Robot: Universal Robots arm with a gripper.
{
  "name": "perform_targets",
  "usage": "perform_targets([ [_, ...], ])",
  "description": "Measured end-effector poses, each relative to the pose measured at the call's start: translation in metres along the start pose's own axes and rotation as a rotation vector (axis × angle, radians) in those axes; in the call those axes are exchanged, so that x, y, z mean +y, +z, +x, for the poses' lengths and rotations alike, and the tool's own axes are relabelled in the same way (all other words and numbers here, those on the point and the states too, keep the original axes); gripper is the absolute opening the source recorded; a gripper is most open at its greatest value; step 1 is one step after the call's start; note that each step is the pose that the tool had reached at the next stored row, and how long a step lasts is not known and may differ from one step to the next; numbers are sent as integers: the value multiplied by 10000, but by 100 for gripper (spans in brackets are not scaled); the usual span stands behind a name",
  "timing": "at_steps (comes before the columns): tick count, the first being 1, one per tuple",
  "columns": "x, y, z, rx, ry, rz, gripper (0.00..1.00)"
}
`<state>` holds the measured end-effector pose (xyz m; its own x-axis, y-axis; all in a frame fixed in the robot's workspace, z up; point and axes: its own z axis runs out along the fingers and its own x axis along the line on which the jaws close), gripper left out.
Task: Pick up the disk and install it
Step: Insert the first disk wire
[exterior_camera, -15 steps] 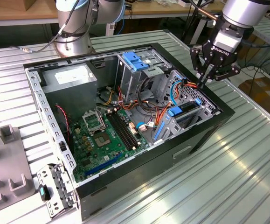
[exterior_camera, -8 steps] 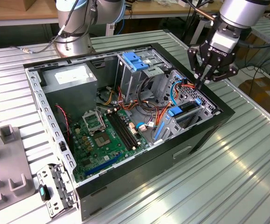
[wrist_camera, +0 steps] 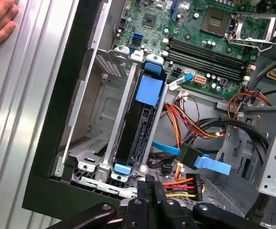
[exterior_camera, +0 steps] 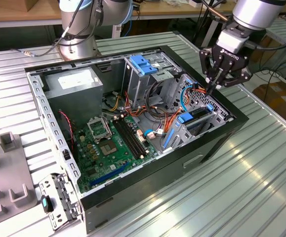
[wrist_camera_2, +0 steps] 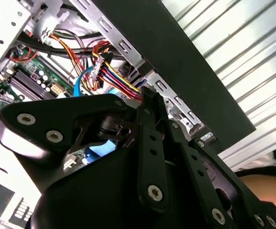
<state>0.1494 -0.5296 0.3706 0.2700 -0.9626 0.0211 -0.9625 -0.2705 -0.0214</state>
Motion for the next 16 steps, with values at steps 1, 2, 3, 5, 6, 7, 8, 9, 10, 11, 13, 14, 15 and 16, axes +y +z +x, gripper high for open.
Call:
perform_targets([
  [1,0,0,0,5,205,-4,16],
  [2,0,1,0,8,383,-8,16],
  [3,0,2,0,11,558,-12,16],
  [5,0,3,0,21,1015,-21,16],
  [6,0,3,0,24,1142,-24,16],
  [7,0,4,0,28,1341,-28,16],
  [8,0,5,0,32,1501,-32,16],
  [9,0,5,0,37,1712,-36,16],
  [10,0,6,0,39,1856,-39,16],
  [11,0,6,0,45,2117,-45,16],
  [13,1,9,-1,51,2407,-50,16],
  [14,10,9,-4,56,2422,-52,16],
  [15,24,8,-8,57,2422,-52,16],
  [16,58,8,-17,55,2423,-52,16],
])
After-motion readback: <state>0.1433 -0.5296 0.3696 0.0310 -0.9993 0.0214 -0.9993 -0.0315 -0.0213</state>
